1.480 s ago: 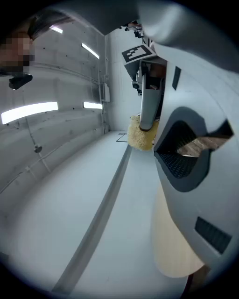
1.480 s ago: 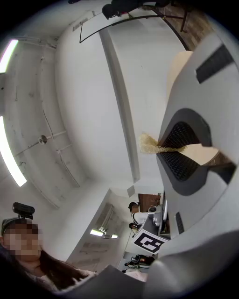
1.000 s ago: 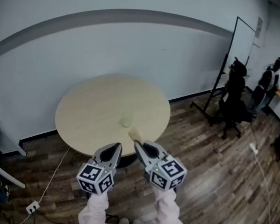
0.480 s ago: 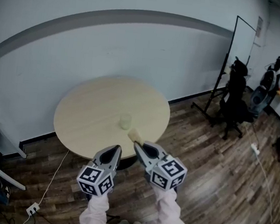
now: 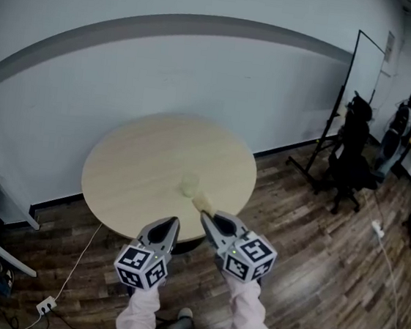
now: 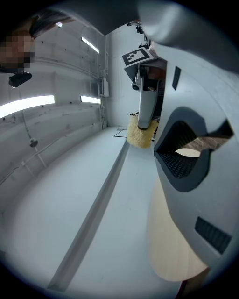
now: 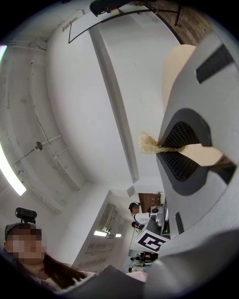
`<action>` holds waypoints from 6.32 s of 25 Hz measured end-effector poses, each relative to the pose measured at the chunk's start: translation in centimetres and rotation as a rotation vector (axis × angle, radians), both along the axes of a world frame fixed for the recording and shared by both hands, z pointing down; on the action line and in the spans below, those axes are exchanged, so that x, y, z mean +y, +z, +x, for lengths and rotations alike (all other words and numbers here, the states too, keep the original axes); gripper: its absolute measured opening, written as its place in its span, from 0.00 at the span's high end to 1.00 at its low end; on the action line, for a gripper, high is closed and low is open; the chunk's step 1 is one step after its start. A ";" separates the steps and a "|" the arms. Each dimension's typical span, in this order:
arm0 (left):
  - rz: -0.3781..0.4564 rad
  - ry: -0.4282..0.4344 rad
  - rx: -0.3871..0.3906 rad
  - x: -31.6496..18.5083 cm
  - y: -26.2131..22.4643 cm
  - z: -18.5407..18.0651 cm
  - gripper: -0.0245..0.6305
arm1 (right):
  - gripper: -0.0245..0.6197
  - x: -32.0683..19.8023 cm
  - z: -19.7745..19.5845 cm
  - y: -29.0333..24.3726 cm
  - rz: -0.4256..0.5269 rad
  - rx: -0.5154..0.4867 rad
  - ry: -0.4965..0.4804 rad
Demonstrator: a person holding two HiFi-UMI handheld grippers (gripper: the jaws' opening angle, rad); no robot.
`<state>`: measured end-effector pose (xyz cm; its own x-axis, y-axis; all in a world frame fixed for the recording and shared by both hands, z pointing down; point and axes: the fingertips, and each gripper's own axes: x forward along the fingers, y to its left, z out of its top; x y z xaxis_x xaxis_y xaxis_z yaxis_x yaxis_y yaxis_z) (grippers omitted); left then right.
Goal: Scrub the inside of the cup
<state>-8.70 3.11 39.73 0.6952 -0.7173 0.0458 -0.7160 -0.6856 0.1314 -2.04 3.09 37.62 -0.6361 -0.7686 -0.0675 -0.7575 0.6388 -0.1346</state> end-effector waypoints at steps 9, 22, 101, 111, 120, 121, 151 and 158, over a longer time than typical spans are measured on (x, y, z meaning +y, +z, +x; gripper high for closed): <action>-0.023 0.019 -0.013 -4.9 0.6 -0.7 0.97 | 0.92 -4.7 -0.9 1.2 -0.036 -0.016 0.013; -0.040 0.052 -0.009 -10.8 1.5 -0.6 0.97 | 0.92 -10.3 -0.9 1.9 -0.063 -0.009 0.038; -0.348 -0.024 -0.134 -26.0 17.2 1.2 0.94 | 0.92 -29.8 -0.8 11.3 -0.353 0.146 -0.260; -0.376 0.041 -0.178 -24.9 20.2 1.5 0.77 | 0.92 -30.2 -0.3 12.4 -0.351 0.271 -0.298; -0.379 0.051 -0.187 -25.3 21.4 2.4 0.63 | 0.92 -30.1 -0.2 14.0 -0.344 0.451 -0.391; -0.379 0.048 -0.191 -25.4 21.5 2.6 0.61 | 0.92 -30.0 -0.2 14.1 -0.343 0.467 -0.405; -0.310 -0.033 -0.184 -28.6 23.3 6.7 0.33 | 0.92 -26.9 -1.5 18.8 -0.253 1.051 -0.887; -0.270 -0.062 -0.201 -29.0 23.3 6.5 0.40 | 0.92 -26.5 -1.1 19.8 -0.239 1.157 -0.931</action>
<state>-2.15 -25.86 63.03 0.6080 -0.7015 0.3717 -0.7856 -0.5993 0.1539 -3.10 -23.42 57.46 -0.5020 0.0091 0.8648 0.1379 0.9880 0.0696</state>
